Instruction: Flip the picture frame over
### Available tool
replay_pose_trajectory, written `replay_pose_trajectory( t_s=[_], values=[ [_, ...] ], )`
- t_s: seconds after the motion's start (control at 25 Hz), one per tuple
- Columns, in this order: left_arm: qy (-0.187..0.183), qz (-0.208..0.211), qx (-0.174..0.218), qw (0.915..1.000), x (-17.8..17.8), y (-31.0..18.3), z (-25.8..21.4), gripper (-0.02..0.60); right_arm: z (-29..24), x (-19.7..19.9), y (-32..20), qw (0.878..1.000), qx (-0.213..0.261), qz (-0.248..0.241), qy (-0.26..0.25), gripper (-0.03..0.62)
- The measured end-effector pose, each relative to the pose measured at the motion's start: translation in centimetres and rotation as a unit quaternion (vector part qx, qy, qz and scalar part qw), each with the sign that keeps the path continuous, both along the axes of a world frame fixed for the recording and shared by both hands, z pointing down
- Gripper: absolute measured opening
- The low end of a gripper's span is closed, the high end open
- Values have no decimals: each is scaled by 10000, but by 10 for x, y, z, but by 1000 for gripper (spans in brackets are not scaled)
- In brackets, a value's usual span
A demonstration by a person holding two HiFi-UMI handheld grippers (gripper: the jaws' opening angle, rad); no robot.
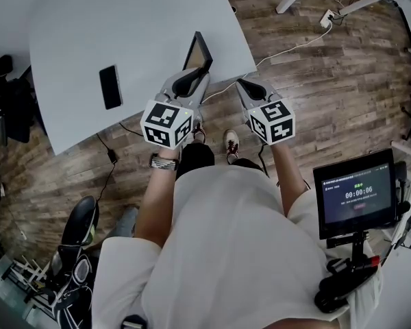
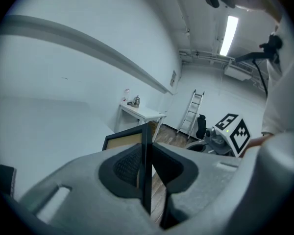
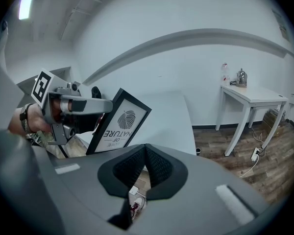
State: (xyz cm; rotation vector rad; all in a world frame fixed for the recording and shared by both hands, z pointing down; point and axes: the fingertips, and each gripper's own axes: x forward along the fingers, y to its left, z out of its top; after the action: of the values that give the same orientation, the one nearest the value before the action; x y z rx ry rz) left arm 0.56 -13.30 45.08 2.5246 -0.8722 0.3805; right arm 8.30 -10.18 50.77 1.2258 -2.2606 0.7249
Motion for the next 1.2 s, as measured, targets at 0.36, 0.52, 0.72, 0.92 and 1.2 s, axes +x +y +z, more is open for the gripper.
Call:
replay_pose_trajectory(
  t_s=[0.36,0.52,0.72,0.92,1.2],
  values=[
    [1798,-512,-1130,9759,-20,-8,-12,71,1,-7,0,10000,-75,-50,-14,2],
    [1883,-718,-1400,9694,-26,-4,4,71,3,-8,2,9999,-102,-93,-12,2],
    [2126,-965,-1719,9570,-35,-4,21,71,6,-7,5,9998,-131,-119,13,2],
    [2507,-1182,-1933,9412,-43,-12,31,71,8,-4,7,9998,-163,-119,48,2],
    [3073,-1368,-2165,9165,-62,-32,43,77,8,-3,5,9997,-181,-137,117,2]
  ],
)
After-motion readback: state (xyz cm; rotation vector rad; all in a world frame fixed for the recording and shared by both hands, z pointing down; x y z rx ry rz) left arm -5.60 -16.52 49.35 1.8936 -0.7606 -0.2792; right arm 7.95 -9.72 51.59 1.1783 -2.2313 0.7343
